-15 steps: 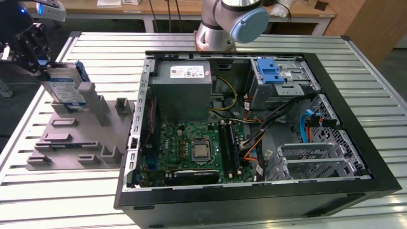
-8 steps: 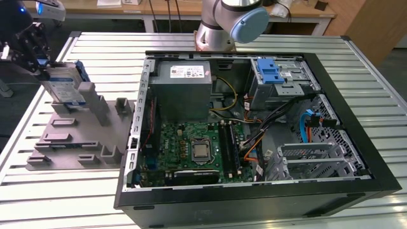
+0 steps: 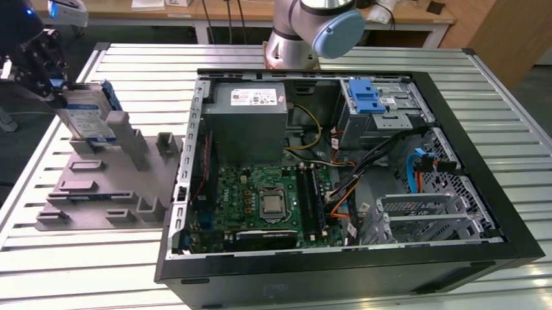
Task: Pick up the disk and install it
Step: 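Pick up the disk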
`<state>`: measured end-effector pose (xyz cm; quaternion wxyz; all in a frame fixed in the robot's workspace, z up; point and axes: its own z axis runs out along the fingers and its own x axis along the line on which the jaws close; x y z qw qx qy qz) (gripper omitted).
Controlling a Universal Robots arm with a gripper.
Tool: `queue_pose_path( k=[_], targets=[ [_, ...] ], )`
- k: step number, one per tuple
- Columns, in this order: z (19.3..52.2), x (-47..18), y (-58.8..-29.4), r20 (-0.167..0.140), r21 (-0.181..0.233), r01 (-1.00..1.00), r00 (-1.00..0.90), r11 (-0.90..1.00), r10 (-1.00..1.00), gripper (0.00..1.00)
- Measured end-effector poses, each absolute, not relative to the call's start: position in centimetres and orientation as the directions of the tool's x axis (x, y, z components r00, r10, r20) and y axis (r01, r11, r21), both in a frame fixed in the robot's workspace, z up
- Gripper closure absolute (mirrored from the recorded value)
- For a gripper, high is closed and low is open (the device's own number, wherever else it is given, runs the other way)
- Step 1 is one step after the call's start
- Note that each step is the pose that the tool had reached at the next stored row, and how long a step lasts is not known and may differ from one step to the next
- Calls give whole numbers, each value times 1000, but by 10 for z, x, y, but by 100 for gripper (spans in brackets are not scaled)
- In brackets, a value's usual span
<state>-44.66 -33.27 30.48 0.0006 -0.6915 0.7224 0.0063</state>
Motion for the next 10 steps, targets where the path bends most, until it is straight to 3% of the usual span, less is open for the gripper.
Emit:
queue_pose_path(
  k=[10],
  targets=[
    [308, -447, -333, -10, 8, -999, -44, 44, -999, 64]
  ],
)
